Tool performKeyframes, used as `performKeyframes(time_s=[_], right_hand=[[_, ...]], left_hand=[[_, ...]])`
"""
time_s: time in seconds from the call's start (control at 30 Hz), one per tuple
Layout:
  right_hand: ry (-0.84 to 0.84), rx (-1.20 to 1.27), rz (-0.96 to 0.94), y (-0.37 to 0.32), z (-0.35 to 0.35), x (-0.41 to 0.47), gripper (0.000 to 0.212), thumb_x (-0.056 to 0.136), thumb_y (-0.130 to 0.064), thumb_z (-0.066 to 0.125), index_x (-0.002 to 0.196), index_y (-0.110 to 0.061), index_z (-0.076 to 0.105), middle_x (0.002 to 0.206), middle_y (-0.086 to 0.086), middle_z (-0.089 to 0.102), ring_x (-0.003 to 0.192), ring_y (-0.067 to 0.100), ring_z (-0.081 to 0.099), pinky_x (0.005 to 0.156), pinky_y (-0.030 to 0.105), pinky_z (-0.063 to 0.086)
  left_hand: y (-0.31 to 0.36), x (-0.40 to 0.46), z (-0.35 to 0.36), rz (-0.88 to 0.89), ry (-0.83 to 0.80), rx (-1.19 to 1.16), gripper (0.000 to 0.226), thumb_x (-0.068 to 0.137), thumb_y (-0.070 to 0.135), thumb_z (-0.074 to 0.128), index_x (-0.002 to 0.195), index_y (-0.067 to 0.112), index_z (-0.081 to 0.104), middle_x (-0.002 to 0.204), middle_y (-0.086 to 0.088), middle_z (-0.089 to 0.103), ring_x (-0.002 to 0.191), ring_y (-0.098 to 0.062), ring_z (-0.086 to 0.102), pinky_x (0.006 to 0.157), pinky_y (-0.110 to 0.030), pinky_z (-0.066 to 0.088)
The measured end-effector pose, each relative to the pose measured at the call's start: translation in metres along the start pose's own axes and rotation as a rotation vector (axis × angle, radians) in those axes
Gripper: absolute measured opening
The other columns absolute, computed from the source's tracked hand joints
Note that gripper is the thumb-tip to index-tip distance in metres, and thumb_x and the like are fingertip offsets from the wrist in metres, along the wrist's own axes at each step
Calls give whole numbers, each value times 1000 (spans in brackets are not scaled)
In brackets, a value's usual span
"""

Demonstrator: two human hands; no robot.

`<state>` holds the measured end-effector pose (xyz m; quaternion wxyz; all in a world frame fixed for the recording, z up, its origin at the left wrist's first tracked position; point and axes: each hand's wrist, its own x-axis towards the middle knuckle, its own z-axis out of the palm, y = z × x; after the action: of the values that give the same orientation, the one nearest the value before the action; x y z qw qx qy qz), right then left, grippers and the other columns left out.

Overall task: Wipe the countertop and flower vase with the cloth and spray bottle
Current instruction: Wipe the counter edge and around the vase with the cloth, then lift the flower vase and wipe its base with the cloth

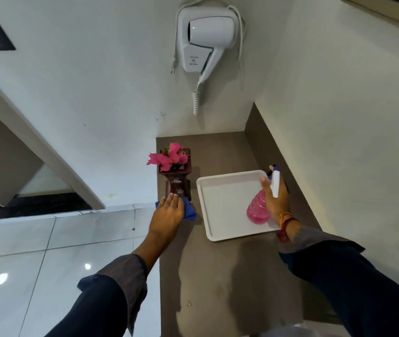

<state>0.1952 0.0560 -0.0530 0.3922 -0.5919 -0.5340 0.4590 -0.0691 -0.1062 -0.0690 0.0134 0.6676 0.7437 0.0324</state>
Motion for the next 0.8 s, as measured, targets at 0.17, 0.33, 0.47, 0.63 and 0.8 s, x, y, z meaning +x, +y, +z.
performKeyframes(time_s=[0.17,0.33,0.47,0.63,0.8], right_hand=[[26,-195,237,30,-10,-16,63,88,-48,68,136,-8,55,125,17,66,118,38,63,95,38,49],[109,-403,243,38,8,-64,53,93,-51,59,113,-3,64,97,16,68,98,40,67,76,37,49],[-215,-430,-16,-9,60,-63,40,95,-34,59,66,-7,57,68,12,57,70,29,56,69,42,50],[-686,-782,-411,-97,127,-2,97,86,-56,67,158,-9,22,165,7,26,151,22,25,123,45,25],[-847,-1243,-593,-124,174,31,116,83,-52,72,160,-7,-2,170,11,-7,157,29,-4,125,51,8]], left_hand=[[5,0,-3,28,-55,63,50,91,8,67,136,-8,52,138,-29,57,131,-43,52,111,-54,43],[-4,-2,8,-86,-78,-25,52,97,16,62,143,0,44,146,-23,50,138,-37,45,117,-49,38],[-2,-1,12,-440,44,-427,24,98,17,60,120,9,57,124,-14,64,106,-28,63,91,-40,55],[7,11,-2,-943,247,-1087,25,89,2,67,113,-1,61,110,-22,69,91,-33,65,71,-33,46],[22,38,-10,-1321,434,-1636,36,89,-3,65,123,0,56,120,-23,65,95,-36,66,77,-46,58]])
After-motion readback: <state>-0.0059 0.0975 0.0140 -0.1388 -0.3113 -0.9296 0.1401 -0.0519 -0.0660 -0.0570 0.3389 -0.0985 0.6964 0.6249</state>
